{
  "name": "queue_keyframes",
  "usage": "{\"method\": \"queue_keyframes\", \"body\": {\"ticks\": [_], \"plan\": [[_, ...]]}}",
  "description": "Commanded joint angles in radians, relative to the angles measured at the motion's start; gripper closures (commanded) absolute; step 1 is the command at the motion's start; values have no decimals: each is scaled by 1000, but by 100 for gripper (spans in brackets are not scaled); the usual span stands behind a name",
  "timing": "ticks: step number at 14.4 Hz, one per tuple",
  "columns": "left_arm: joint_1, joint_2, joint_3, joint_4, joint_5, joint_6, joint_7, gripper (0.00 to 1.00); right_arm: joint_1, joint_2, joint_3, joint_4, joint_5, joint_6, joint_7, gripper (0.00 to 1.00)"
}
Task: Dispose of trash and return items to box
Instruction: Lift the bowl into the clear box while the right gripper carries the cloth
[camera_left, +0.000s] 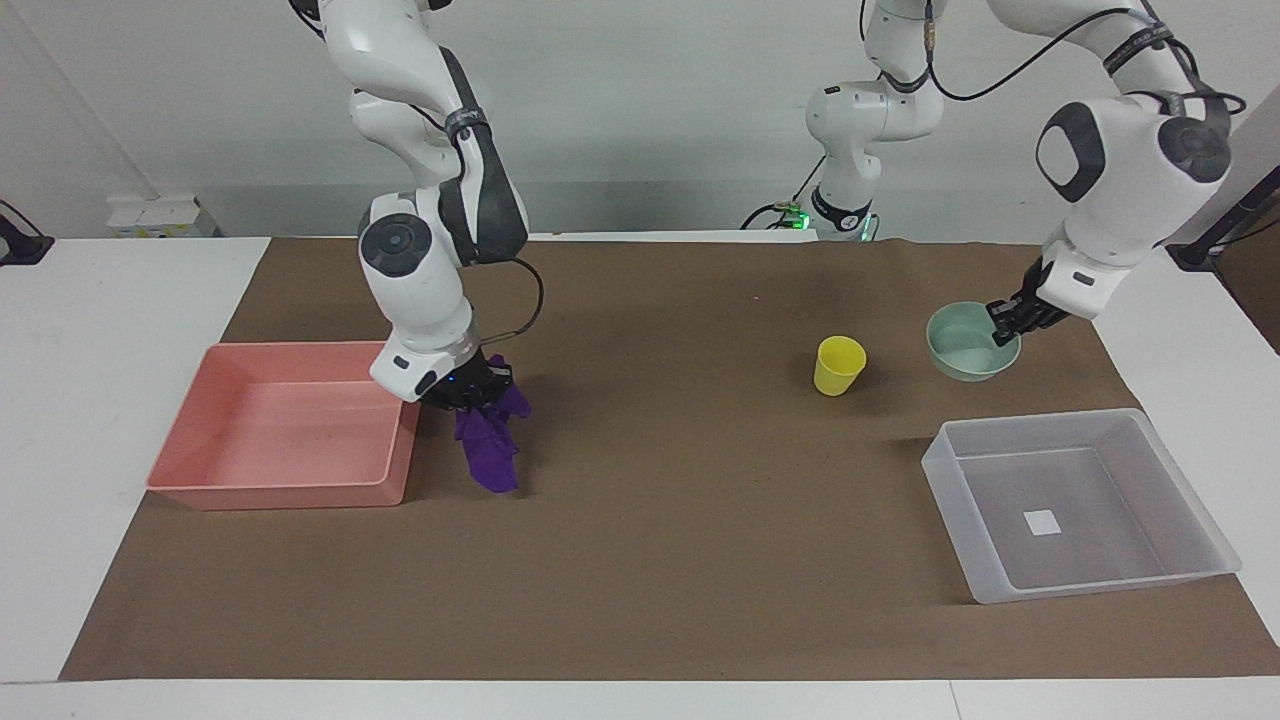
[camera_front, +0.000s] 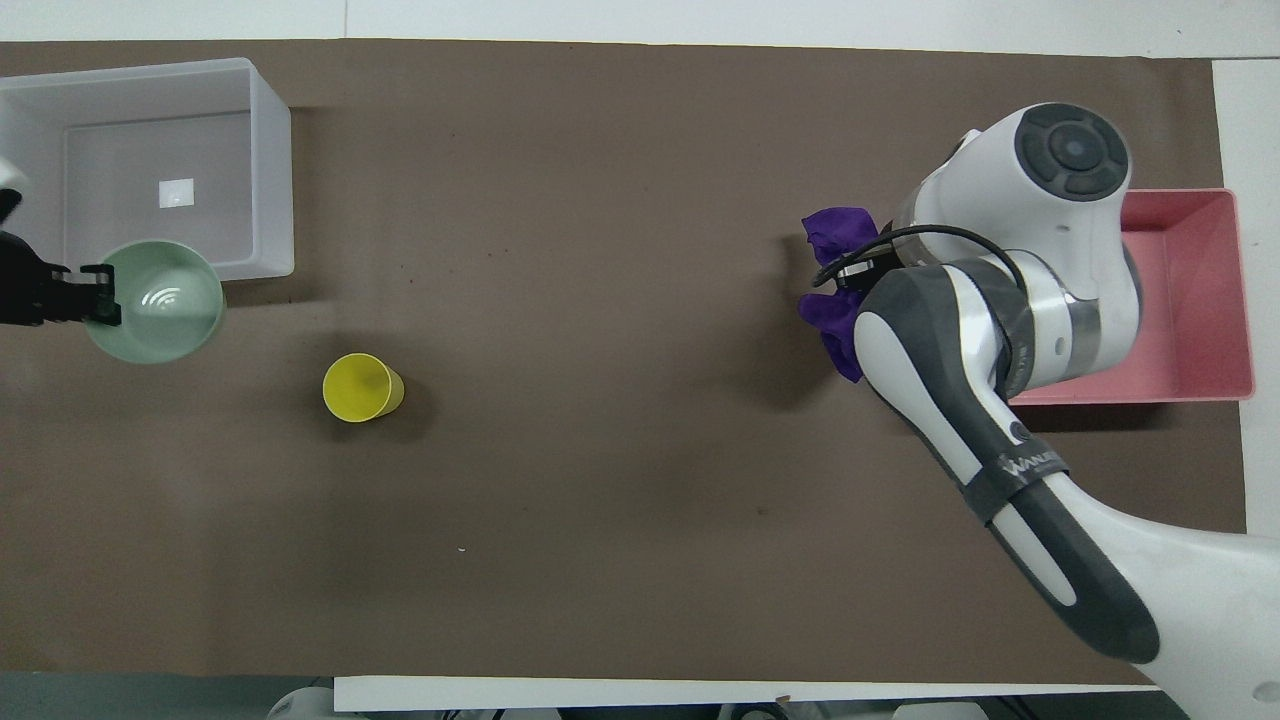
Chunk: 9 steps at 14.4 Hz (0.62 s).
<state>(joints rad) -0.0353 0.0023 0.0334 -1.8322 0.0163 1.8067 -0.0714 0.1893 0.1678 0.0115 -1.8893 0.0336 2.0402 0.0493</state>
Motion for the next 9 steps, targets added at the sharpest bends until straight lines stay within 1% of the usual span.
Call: {"method": "queue_keyframes", "body": {"ticks": [1,2,4,5,6,7,9], "plan": [[26,171,16,125,-70,122,-5,100,-51,-36,5,67,-6,-118,0,100],[46,230,16,157,-82,169,-4,100,-73,-46,5,87,-6,-156,-3,100],[74,382,16,334,-82,172,-4,100,-114,-83,4,90,-9,-185,-40,100],[80,445,16,406,-87,169,-4,100,-138,-91,4,88,-9,-205,-74,100],[80,491,16,441,-105,172,-5,100,-175,-97,4,87,-9,-215,-110,100],[86,522,17,444,-108,190,-4,100,-224,-99,4,78,-9,-206,-155,100],[100,562,17,433,-104,239,-2,100,-273,-103,4,49,-9,-195,-222,100]]}}
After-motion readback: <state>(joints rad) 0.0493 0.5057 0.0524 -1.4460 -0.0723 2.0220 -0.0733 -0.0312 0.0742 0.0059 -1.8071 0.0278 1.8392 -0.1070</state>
